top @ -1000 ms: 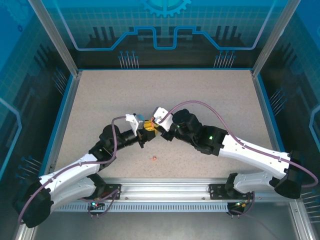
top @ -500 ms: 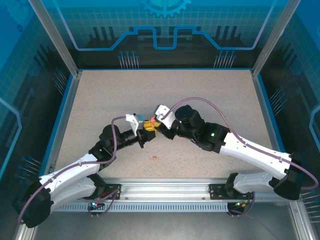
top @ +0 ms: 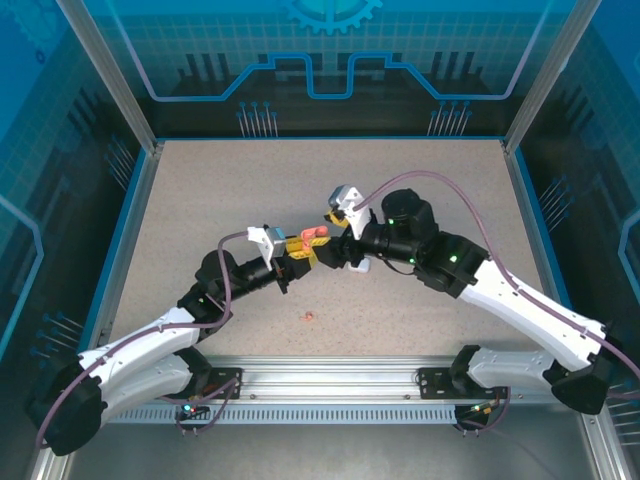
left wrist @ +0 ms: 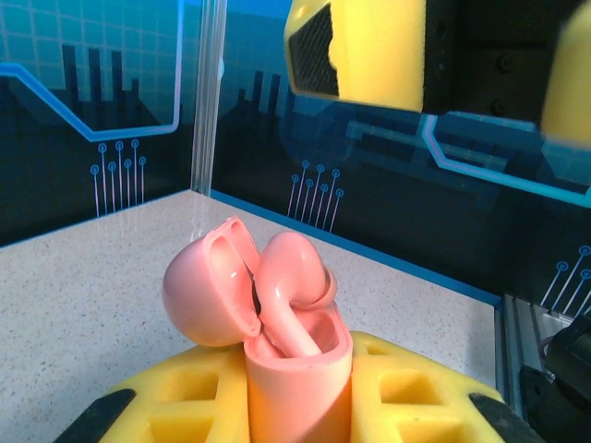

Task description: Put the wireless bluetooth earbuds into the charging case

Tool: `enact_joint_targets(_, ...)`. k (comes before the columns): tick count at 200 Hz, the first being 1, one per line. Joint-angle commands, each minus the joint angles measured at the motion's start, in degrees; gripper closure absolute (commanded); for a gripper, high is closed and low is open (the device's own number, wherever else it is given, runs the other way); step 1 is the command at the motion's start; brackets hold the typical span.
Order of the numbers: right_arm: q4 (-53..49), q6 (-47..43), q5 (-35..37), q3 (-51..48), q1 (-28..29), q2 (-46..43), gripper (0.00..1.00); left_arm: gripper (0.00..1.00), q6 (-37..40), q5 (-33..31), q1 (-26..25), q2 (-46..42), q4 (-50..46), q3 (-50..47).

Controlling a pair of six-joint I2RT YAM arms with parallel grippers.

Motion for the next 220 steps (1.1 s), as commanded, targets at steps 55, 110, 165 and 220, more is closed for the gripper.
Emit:
enact_joint_targets(55, -6.04, 10.27, 6.16, -2.85, -5.94, -8.25, 0.29, 1.00, 1.41, 0.64, -0.49, 0.51, 13.94, -1.89)
enact_joint_targets(110, -4.31, 12.34, 2.30, -3.91, -6.96, -10.78, 0.27, 1.00, 4.93, 3.41, -0.48, 3.96, 20.13, 0.21)
enact_joint_targets(165, -4.51, 12.80, -4.54, 0.57, -6.80, -7.81, 0.30, 1.00, 5.30, 5.56, -0.47, 9.95, 27.53, 1.78)
enact_joint_targets(220, -2.95, 14.50, -4.79, -0.07, -6.78, -8.32, 0.30, 1.00, 7.60, 5.86, -0.43, 12.70, 29.20, 3.75)
